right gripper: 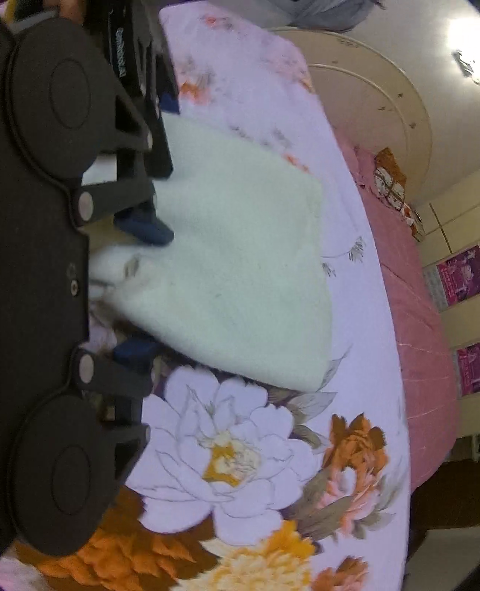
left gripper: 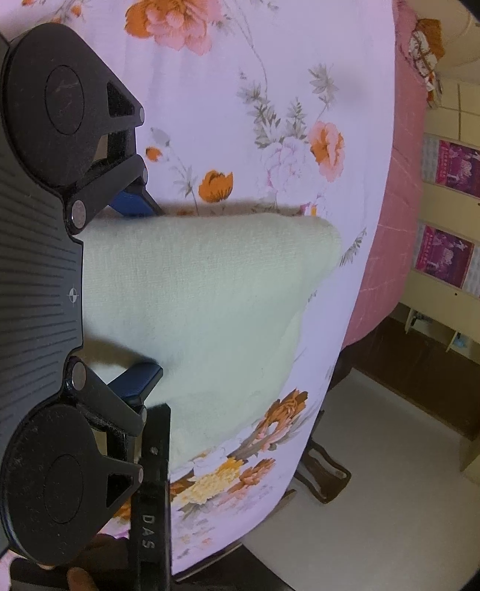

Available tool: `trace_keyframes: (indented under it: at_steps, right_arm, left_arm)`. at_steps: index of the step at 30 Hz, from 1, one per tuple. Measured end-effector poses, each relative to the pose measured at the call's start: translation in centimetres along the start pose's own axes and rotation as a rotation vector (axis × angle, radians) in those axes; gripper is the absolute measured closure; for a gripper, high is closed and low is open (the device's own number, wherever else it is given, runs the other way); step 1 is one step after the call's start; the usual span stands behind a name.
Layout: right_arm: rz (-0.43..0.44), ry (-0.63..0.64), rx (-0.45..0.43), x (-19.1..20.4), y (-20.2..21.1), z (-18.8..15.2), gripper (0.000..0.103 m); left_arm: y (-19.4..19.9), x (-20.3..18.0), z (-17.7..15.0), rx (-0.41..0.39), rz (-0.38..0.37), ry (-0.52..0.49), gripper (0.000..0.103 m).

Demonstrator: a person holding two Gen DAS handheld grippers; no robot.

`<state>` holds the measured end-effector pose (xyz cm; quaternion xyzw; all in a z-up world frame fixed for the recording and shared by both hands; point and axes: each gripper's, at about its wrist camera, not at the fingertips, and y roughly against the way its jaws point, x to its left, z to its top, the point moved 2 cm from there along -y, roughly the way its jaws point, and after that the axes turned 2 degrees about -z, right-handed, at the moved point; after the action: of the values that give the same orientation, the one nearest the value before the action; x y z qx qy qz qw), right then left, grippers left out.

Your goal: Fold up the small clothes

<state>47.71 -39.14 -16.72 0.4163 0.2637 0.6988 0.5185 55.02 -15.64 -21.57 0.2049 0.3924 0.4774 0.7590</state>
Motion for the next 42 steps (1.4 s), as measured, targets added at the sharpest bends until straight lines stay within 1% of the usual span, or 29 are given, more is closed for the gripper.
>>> trace_keyframes:
  at_steps: [4, 5, 6, 9, 10, 11, 12, 13, 15, 18, 20, 22, 27, 34, 38, 42]
  right_arm:
    - [0.012, -0.002, -0.004, -0.2, 0.2, 0.2, 0.056]
    - [0.017, -0.015, -0.007, -0.5, 0.3, 0.2, 0.046]
    - [0.020, -0.034, -0.003, -0.9, 0.3, 0.1, 0.041]
    - [0.035, -0.080, -0.015, -1.6, -0.1, -0.1, 0.039]
    - [0.035, -0.083, -0.025, -1.5, -0.2, -0.2, 0.040]
    - [0.036, -0.088, -0.036, -1.4, -0.3, -0.1, 0.046]
    - [0.040, -0.093, -0.043, -1.3, -0.5, -0.1, 0.049]
    - [0.051, -0.098, -0.050, -1.2, -0.7, 0.0, 0.054]
    - [0.060, -0.116, -0.063, -1.1, -0.9, 0.0, 0.058]
    - [0.056, -0.118, -0.084, -0.8, -0.9, -0.2, 0.063]
    - [0.052, -0.121, -0.092, -0.7, -0.8, -0.1, 0.068]
    - [0.046, -0.121, -0.101, -0.5, -0.5, -0.1, 0.071]
    - [0.037, -0.130, -0.122, -0.3, 0.0, -0.1, 0.073]
    - [0.045, -0.131, -0.159, 0.6, 1.2, 0.0, 0.074]
    - [0.064, -0.134, -0.178, 1.7, 2.2, 0.2, 0.075]
    - [0.096, -0.119, -0.189, 4.2, 2.9, 0.6, 0.075]
  left_arm:
    - [0.0, 0.2, 0.1, 0.009, -0.013, 0.022, 0.022]
    - [-0.1, 0.3, 0.1, 0.012, -0.015, 0.023, 0.022]
    - [-0.2, 0.3, 0.2, 0.013, -0.015, 0.023, 0.022]
    - [-0.4, 0.1, 0.3, 0.006, -0.013, 0.030, 0.022]
    - [-0.5, 0.1, 0.3, 0.003, -0.013, 0.032, 0.022]
    - [-0.5, 0.1, 0.3, -0.004, -0.012, 0.034, 0.023]
    - [-0.5, 0.0, 0.2, -0.009, -0.011, 0.034, 0.029]
    - [-0.5, 0.1, 0.2, -0.015, -0.011, 0.039, 0.030]
    - [-0.5, 0.2, 0.3, -0.018, -0.016, 0.061, 0.040]
    - [-0.4, -0.1, 0.5, -0.012, -0.015, 0.064, 0.047]
    - [-0.3, -0.5, 0.6, -0.013, -0.005, 0.049, 0.051]
    - [-0.2, -1.0, 0.7, -0.016, 0.009, 0.032, 0.053]
    - [0.4, -2.0, 0.7, -0.034, 0.037, -0.018, 0.059]
    - [1.9, -2.2, 1.0, -0.057, 0.022, -0.046, 0.063]
    - [3.7, -2.1, 1.2, -0.072, 0.004, -0.060, 0.064]
    - [6.5, -0.5, 1.5, -0.101, 0.004, -0.041, 0.064]
